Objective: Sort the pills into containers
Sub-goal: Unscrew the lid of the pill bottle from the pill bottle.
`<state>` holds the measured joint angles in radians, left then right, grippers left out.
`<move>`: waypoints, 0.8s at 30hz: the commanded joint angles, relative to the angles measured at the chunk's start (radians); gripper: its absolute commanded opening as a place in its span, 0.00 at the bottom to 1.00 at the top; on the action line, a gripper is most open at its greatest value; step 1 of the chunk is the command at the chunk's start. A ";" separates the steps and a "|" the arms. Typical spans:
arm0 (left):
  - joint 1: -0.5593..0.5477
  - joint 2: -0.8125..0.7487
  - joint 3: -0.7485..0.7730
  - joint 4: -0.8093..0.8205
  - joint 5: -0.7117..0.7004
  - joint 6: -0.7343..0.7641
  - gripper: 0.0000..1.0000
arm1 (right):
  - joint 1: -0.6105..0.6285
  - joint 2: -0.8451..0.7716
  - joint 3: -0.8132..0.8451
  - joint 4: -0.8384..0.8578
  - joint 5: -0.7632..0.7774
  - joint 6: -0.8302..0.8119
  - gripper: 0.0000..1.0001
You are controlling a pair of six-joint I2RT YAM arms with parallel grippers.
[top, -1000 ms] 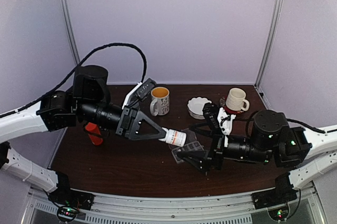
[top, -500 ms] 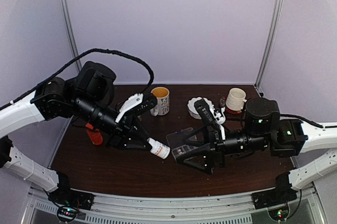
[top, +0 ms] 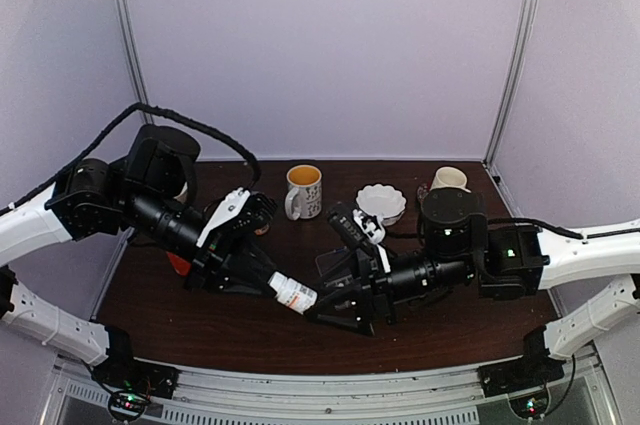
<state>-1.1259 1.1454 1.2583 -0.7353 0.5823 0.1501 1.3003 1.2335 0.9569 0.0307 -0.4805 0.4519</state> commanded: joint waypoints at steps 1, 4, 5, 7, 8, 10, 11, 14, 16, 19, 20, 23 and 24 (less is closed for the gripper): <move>-0.005 -0.020 -0.006 0.083 0.049 0.037 0.00 | -0.010 0.033 0.031 0.105 -0.056 0.056 0.74; -0.004 -0.012 -0.008 0.084 0.050 0.040 0.00 | -0.010 0.062 0.035 0.149 -0.087 0.078 0.71; -0.005 -0.011 -0.010 0.084 0.046 0.041 0.00 | -0.009 0.071 0.038 0.164 -0.098 0.085 0.68; -0.004 -0.010 -0.010 0.084 0.045 0.046 0.00 | -0.010 0.086 0.048 0.176 -0.112 0.092 0.62; -0.004 -0.009 -0.010 0.084 0.045 0.049 0.00 | -0.010 0.093 0.054 0.176 -0.116 0.094 0.58; -0.005 -0.009 -0.011 0.084 0.045 0.055 0.00 | -0.010 0.103 0.064 0.176 -0.126 0.093 0.48; -0.005 -0.007 -0.010 0.083 0.045 0.055 0.00 | -0.010 0.106 0.066 0.179 -0.131 0.093 0.42; -0.004 0.004 0.002 0.065 0.044 0.060 0.00 | -0.010 0.113 0.071 0.178 -0.140 0.092 0.24; -0.004 0.013 0.017 0.051 0.044 0.056 0.00 | -0.011 0.112 0.073 0.164 -0.140 0.080 0.20; -0.003 0.036 0.049 0.024 0.024 0.006 0.00 | -0.010 0.100 0.084 0.097 -0.091 0.037 0.19; -0.004 0.056 0.067 0.010 0.016 -0.020 0.00 | -0.009 0.095 0.090 0.063 -0.056 0.014 0.18; -0.005 0.104 0.112 -0.006 -0.001 -0.120 0.00 | -0.002 0.072 0.099 -0.019 0.060 -0.053 0.18; -0.005 0.123 0.124 -0.007 -0.002 -0.179 0.00 | 0.003 0.065 0.101 -0.046 0.103 -0.078 0.17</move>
<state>-1.1248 1.2045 1.3197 -0.7803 0.5983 0.1284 1.2938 1.3319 1.0111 0.0711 -0.5537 0.4759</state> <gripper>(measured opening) 0.290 0.265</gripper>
